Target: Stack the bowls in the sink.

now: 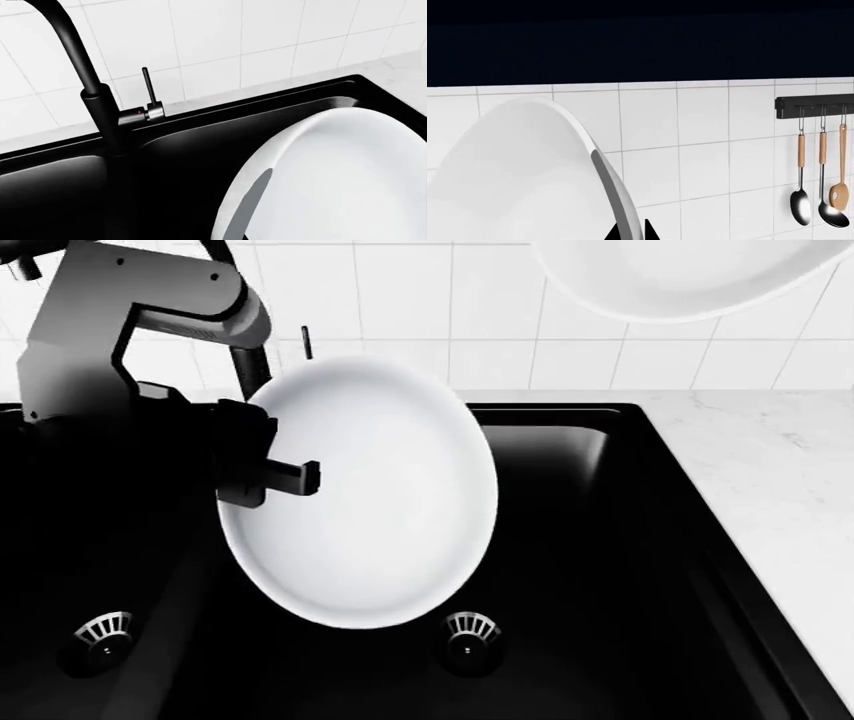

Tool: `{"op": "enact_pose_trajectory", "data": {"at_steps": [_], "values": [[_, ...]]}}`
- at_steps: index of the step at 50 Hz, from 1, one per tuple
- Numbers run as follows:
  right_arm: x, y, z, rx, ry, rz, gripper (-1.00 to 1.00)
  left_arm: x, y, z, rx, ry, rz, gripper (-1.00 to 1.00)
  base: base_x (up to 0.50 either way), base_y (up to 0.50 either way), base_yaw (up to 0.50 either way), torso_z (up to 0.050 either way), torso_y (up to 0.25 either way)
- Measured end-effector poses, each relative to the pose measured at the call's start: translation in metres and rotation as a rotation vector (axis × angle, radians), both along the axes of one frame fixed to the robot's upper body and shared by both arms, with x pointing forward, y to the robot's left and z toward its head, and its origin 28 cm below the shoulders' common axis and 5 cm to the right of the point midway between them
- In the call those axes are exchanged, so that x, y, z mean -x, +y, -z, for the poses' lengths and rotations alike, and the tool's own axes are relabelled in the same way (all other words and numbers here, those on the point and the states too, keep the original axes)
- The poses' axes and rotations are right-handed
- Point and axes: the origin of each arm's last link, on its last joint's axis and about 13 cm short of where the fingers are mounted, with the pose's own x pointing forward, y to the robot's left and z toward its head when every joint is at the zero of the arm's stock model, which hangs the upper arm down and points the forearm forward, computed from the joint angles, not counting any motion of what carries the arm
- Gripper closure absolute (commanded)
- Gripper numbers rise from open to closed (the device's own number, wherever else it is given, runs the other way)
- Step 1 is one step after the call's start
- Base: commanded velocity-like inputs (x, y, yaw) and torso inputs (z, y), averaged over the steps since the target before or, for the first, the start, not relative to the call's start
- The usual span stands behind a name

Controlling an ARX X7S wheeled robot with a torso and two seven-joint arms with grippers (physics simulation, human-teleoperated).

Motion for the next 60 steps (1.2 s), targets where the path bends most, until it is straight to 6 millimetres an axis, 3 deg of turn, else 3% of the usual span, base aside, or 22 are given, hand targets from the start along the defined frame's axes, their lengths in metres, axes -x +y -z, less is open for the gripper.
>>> {"op": "enact_pose_trajectory", "data": {"at_steps": [60], "values": [[-0.005,-0.002,0.007,0.001,0.014,0.011,1.0,-0.028,-0.024,0.031,0.265,0.103,0.095,1.0,0.0,0.0,0.0,0.0,0.001]]}}
